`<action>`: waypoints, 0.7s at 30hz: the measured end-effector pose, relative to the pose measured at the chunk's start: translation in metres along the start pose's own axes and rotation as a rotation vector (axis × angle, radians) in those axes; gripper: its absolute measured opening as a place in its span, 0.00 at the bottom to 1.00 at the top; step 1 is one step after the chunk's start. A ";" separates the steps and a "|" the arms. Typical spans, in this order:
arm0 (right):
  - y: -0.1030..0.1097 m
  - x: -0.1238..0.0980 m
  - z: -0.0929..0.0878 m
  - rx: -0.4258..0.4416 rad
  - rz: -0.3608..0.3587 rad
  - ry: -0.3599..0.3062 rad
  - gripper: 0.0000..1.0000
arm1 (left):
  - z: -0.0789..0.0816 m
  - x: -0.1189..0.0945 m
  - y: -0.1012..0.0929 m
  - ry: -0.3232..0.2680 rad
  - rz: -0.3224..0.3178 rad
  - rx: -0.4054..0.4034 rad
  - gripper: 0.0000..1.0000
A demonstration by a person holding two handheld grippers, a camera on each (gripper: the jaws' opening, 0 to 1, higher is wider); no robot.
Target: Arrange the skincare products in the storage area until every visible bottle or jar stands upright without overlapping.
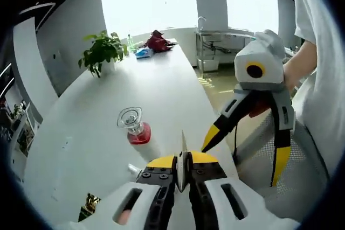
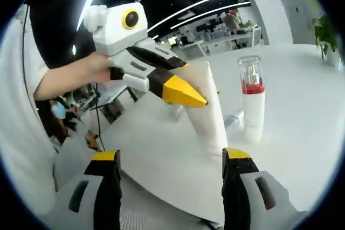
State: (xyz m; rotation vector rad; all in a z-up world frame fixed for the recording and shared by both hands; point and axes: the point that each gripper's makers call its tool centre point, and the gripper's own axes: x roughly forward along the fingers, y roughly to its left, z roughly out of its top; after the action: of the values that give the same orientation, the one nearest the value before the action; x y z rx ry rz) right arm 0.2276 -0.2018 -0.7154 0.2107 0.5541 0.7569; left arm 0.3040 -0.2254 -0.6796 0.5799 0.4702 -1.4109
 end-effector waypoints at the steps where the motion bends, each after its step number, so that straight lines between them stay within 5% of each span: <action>1: -0.001 0.000 0.000 0.005 -0.003 -0.002 0.78 | -0.002 0.002 0.004 0.002 0.003 0.000 0.12; 21: -0.006 0.001 -0.002 0.046 -0.018 0.000 0.77 | -0.002 0.006 0.055 -0.015 0.086 -0.035 0.12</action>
State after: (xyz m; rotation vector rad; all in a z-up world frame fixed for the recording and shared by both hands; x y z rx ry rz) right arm 0.2305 -0.2053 -0.7200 0.2479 0.5735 0.7275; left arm 0.3598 -0.2251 -0.6792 0.5542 0.4520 -1.3217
